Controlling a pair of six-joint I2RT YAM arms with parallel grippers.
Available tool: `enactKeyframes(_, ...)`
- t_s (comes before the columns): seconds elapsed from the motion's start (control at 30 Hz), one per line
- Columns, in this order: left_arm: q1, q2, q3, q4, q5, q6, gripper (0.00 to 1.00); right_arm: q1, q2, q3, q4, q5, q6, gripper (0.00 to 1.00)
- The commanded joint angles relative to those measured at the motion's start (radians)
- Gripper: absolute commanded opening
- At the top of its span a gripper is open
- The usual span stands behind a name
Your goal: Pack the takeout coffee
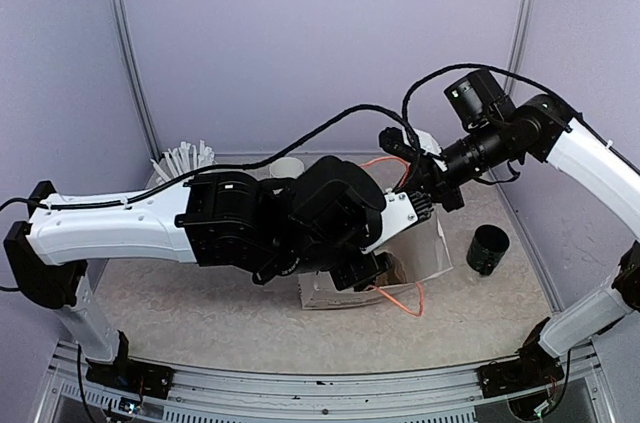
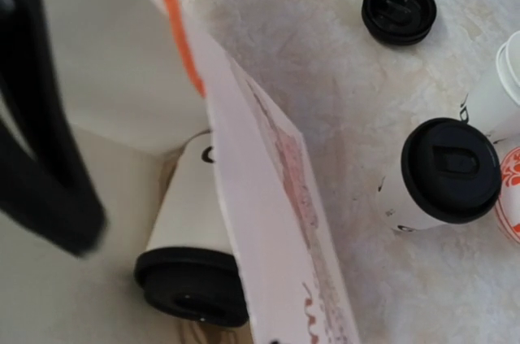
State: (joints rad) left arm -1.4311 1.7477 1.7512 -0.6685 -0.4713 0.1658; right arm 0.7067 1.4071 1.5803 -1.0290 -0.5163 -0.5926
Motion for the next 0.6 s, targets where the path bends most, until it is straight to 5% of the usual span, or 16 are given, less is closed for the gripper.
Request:
enactKeyframes(0.0, -0.008, 0.034, 0.042, -0.082, -0.019, 0.026, 0.57, 0.003, -0.056, -0.013, 0.006, -0.033, 0.030, 0.00)
enactKeyframes(0.57, -0.043, 0.190, 0.124, -0.290, -0.133, 0.014, 0.72, 0.007, -0.080, -0.055, 0.020, -0.039, 0.028, 0.00)
